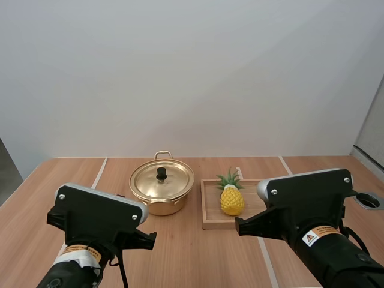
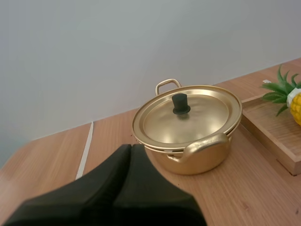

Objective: Open the pot, put the grape inside, and close it

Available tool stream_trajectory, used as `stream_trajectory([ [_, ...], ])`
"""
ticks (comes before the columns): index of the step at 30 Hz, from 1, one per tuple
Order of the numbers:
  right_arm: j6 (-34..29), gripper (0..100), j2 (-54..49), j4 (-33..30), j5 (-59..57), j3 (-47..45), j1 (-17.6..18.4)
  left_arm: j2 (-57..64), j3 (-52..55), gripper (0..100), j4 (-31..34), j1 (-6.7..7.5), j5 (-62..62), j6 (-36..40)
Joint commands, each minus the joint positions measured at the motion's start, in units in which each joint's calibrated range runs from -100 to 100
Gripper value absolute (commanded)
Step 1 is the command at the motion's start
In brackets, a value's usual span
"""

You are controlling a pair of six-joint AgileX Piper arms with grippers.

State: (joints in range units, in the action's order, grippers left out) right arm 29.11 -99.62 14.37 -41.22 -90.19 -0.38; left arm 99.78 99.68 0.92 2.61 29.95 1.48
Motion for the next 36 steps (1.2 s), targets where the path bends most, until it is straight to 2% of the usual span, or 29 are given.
stream_trajectory([
  [1,0.0,0,-0.4,-0.1,0.1,-0.5,0.1,0.2,0.3,0,0.7,0.02,1.4,-0.1],
  [17,0.0,0,-0.4,-0.1,7.0,-9.7,0.1,0.2,0.3,0,0.7,0.02,1.4,-0.1],
  [36,0.0,0,-0.4,0.3,9.6,-9.8,0.1,0.2,0.3,0,0.7,0.02,1.4,-0.1],
])
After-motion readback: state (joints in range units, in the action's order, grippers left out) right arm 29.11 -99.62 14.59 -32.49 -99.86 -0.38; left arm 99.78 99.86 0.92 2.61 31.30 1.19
